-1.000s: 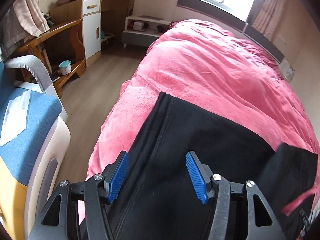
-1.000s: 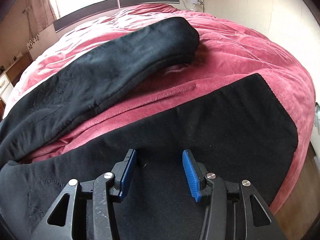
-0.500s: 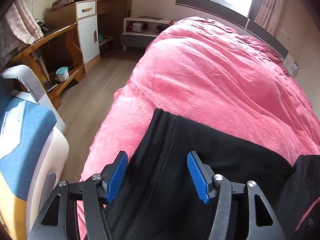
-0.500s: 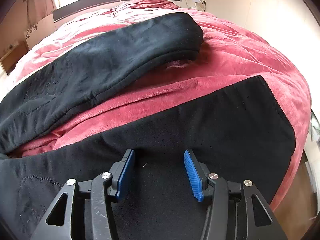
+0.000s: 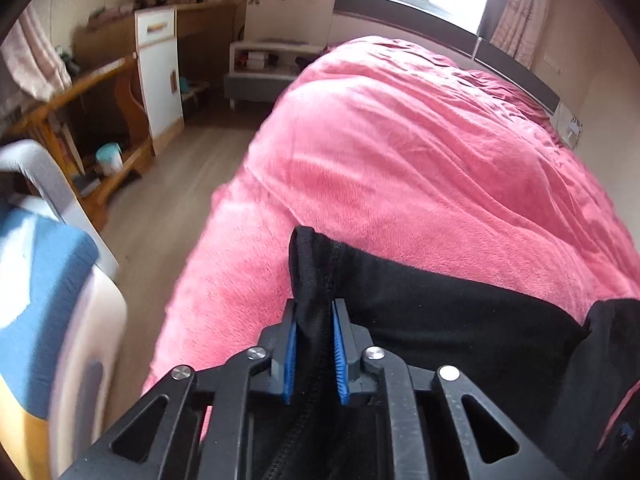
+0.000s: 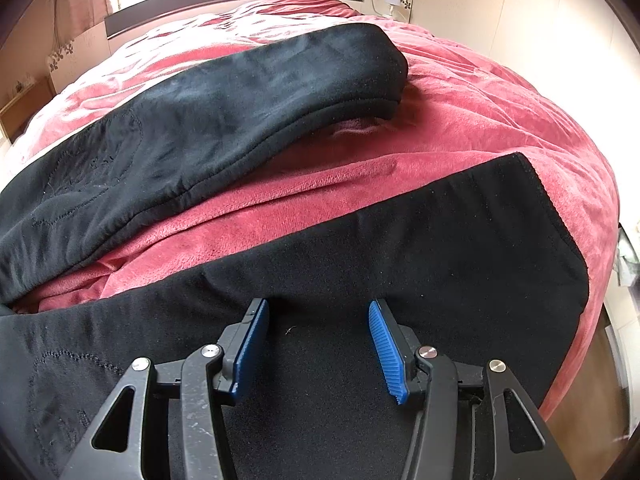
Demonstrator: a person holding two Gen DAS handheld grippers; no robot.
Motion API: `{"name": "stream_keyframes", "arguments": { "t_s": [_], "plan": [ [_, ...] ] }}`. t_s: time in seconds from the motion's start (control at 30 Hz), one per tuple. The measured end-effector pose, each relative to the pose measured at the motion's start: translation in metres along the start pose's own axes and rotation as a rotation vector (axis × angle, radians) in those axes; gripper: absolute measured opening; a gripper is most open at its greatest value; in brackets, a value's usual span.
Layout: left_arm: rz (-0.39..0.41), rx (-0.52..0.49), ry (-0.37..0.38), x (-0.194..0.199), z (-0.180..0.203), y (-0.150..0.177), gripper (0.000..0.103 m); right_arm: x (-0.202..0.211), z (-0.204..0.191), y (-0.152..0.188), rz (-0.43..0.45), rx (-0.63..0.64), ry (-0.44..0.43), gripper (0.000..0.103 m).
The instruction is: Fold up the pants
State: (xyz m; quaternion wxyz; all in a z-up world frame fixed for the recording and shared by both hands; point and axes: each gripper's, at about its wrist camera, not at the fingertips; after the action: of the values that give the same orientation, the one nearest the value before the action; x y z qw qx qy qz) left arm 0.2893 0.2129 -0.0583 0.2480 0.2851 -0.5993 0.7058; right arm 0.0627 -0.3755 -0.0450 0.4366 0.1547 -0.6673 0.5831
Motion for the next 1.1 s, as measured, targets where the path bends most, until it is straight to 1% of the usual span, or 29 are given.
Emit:
{"name": "stream_keyframes", "arguments": {
  "t_s": [0.1,0.33,0.43,0.5,0.53,0.6,0.63,0.67,0.73,0.8,0.83,0.87,0.9,0.93,0.97,1.03,1.1],
  "plan": [
    [0.038,-0.001,-0.028,0.013,0.001,-0.006,0.013,0.0,0.0,0.0,0.0,0.001,0.0,0.053],
    [0.13,0.088,-0.09,0.039,-0.023,-0.029,0.012,0.0,0.0,0.0,0.001,0.002,0.001,0.053],
    [0.133,0.1,-0.138,0.036,-0.032,-0.03,0.012,0.001,0.0,0.0,0.0,0.002,0.002,0.053],
    [0.101,0.087,-0.184,0.022,-0.037,-0.025,0.012,0.001,0.0,0.0,0.0,0.002,0.003,0.053],
    [0.069,0.077,-0.197,0.013,-0.038,-0.021,0.013,0.001,0.0,0.0,0.0,0.003,0.004,0.053],
    [0.002,0.082,-0.212,-0.004,-0.038,-0.007,0.022,0.002,-0.001,0.0,-0.001,0.003,0.005,0.053],
    [-0.003,0.095,-0.218,-0.005,-0.038,-0.002,0.028,0.002,-0.001,0.0,-0.001,0.001,0.004,0.053],
    [0.003,0.105,-0.231,-0.004,-0.038,0.001,0.034,0.002,0.0,0.0,0.0,-0.001,0.001,0.053],
    [0.036,0.135,-0.261,0.008,-0.039,0.005,0.039,0.002,0.002,-0.001,-0.002,-0.009,-0.005,0.053],
    [0.101,0.188,-0.303,0.031,-0.037,0.008,0.042,0.001,0.003,-0.001,-0.003,-0.014,-0.009,0.053],
    [0.125,0.213,-0.318,0.041,-0.037,0.01,0.046,0.001,0.003,-0.001,-0.003,-0.016,-0.011,0.053],
    [0.156,0.258,-0.314,0.055,-0.034,0.015,0.048,0.0,0.003,-0.001,-0.002,-0.018,-0.012,0.053],
    [0.171,0.285,-0.272,0.061,-0.03,0.018,0.048,0.0,0.004,-0.001,-0.002,-0.02,-0.013,0.053],
    [0.176,0.299,-0.211,0.066,-0.025,0.024,0.048,0.0,0.004,-0.001,-0.003,-0.022,-0.014,0.054],
    [0.169,0.291,-0.131,0.069,-0.014,0.031,0.048,-0.001,0.004,-0.001,-0.003,-0.022,-0.014,0.054],
    [0.148,0.246,-0.057,0.072,0.008,0.041,0.048,-0.001,0.004,-0.002,-0.001,-0.022,-0.015,0.054],
    [0.117,0.163,0.016,0.07,0.037,0.054,0.048,0.0,0.003,-0.002,0.001,-0.024,-0.016,0.054]
  ]
}}
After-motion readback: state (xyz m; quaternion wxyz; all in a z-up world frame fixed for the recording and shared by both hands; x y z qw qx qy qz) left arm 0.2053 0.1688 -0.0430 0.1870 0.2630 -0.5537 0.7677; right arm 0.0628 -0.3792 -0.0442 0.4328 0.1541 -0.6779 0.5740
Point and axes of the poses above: each gripper's, at about its wrist camera, not at the fingertips, and x roughly against the way its jaws point, z to its right, y to its underside, and after that the axes turned 7 degrees about z, right-handed
